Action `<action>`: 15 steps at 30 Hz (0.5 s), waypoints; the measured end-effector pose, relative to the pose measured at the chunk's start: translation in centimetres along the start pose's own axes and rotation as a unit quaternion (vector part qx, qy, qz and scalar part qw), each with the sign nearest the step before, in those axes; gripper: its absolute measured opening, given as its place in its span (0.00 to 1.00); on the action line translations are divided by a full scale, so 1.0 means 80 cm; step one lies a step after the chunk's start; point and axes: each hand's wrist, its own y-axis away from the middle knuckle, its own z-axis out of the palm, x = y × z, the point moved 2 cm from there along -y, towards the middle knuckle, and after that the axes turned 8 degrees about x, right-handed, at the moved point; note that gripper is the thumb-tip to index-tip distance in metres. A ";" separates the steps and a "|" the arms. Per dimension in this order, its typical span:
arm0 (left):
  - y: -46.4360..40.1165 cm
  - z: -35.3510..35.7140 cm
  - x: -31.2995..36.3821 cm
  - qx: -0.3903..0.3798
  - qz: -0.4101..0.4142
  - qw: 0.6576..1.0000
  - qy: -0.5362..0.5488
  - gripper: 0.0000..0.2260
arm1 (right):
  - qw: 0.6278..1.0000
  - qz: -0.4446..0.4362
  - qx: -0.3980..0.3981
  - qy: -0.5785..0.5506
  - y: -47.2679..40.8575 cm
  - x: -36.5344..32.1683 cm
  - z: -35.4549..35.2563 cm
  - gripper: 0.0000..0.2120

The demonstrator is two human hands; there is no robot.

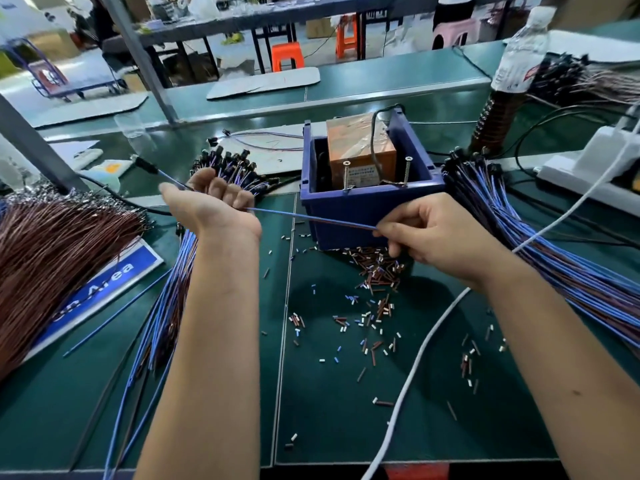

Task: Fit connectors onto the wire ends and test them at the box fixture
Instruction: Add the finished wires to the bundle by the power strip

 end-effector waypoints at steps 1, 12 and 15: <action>-0.002 -0.001 0.000 0.014 0.034 0.999 -0.017 0.26 | 1.000 0.004 0.012 0.007 -0.002 0.006 0.001 0.06; 0.045 0.014 0.004 -0.240 0.331 0.882 -0.234 0.09 | 0.985 -0.076 0.145 0.057 0.002 0.031 0.009 0.07; 0.102 0.019 -0.050 -0.380 0.496 0.669 -0.402 0.08 | 0.983 -0.109 0.144 0.014 0.007 0.019 0.015 0.07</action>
